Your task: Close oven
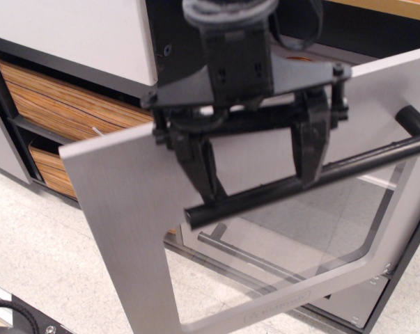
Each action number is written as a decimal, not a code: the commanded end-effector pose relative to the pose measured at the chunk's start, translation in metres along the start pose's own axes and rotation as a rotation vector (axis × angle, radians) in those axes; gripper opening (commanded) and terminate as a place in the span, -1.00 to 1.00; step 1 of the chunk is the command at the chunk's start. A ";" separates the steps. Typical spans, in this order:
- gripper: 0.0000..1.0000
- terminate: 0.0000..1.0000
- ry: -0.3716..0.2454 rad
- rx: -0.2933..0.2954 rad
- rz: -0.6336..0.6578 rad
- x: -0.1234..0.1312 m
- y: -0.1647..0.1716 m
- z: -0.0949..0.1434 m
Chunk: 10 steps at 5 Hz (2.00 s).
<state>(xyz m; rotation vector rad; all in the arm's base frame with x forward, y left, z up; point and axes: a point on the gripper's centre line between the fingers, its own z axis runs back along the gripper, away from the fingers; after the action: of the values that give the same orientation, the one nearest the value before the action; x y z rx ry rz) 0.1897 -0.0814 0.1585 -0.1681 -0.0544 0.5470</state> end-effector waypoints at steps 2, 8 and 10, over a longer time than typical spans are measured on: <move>1.00 -1.00 -0.001 -0.104 -0.088 0.005 0.013 0.038; 1.00 -1.00 -0.065 -0.021 -0.077 0.031 0.005 -0.040; 1.00 -1.00 -0.190 -0.040 -0.015 0.072 0.011 -0.027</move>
<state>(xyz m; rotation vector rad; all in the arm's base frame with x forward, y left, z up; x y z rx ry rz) 0.2406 -0.0448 0.1122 -0.1375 -0.2088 0.5489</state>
